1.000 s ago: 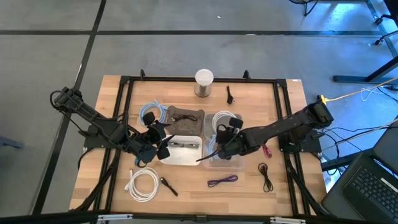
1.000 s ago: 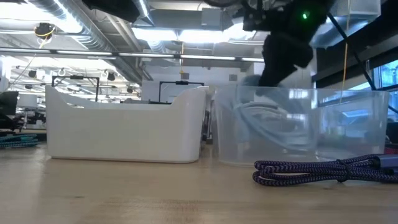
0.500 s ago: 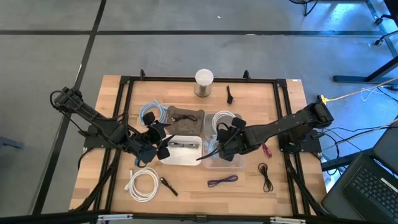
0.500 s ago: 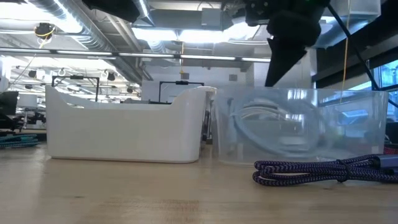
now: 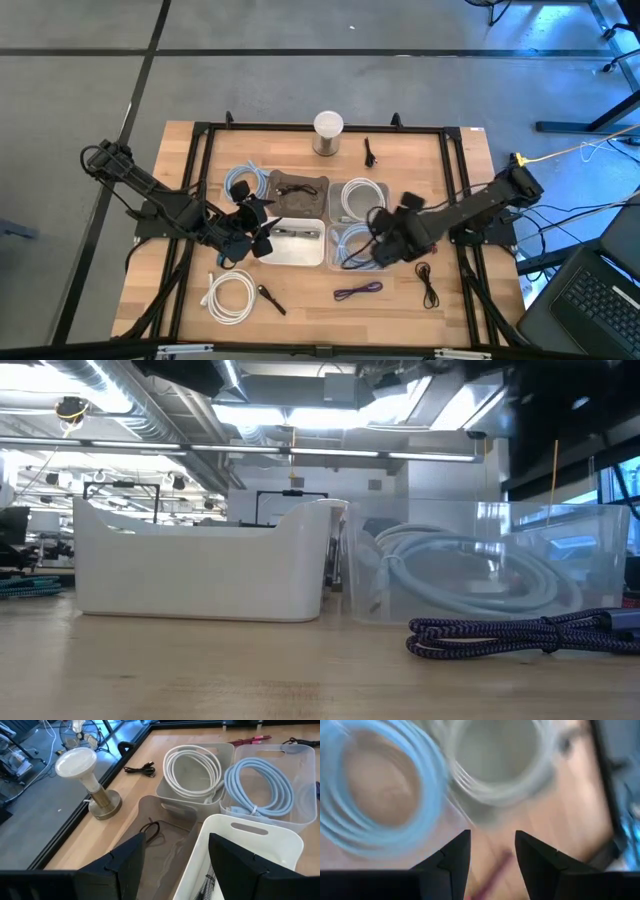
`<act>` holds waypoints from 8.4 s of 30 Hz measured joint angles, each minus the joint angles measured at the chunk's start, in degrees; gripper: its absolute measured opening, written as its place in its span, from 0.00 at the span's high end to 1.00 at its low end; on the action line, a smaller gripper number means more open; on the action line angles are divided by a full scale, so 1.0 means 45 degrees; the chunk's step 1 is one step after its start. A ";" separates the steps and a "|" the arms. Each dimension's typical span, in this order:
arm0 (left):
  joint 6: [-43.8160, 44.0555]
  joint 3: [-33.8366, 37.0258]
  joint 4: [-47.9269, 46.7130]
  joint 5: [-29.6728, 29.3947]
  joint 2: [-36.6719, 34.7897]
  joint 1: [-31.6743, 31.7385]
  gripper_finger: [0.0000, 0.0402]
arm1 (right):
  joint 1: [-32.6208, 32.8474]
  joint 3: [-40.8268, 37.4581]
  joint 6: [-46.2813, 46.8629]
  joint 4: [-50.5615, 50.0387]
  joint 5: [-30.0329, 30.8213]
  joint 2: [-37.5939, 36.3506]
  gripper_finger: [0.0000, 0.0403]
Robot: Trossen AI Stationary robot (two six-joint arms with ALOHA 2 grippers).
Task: Pick & Place USB Port
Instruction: Put the red patterned charger cable into the white bin
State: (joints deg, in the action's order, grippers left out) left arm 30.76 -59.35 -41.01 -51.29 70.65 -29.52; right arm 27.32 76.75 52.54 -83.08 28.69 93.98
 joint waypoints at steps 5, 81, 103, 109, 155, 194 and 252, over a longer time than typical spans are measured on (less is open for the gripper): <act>0.0000 0.0000 -0.0049 0.0000 0.0000 0.0005 0.48 | 0.1503 0.0057 0.2506 -0.1176 -0.1717 -0.0866 0.61; -0.0228 0.0000 0.0097 -0.0078 0.0000 0.0015 0.48 | 0.1776 -0.5494 0.5465 0.0564 -0.3428 -0.4922 0.77; -0.0109 0.0000 0.0112 -0.0291 0.0000 0.0015 0.48 | -0.0666 -1.0459 0.2877 0.6934 -0.4697 -0.4922 0.62; -0.0058 0.0000 0.0112 -0.0291 0.0000 0.0015 0.48 | -0.0785 -1.1031 0.2738 0.8002 -0.5027 -0.4986 0.65; -0.8281 0.0013 1.3794 0.8101 0.3155 0.4565 0.57 | 0.3731 -0.3745 -0.5016 1.1232 0.8418 -0.5004 0.98; -0.8801 -0.0068 1.6941 1.3546 0.4133 0.5688 0.96 | -0.0369 -0.3740 -1.1459 1.7075 0.2091 -0.4301 0.96; -0.3049 -0.7079 -0.5190 1.0972 0.8983 0.4326 0.97 | 0.0910 -0.0719 -0.0054 -0.0222 0.2954 -0.5340 0.40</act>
State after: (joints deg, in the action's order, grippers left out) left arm 17.04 -91.21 -64.37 -1.91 111.08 -10.05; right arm 31.42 73.52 52.30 -84.08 41.98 69.95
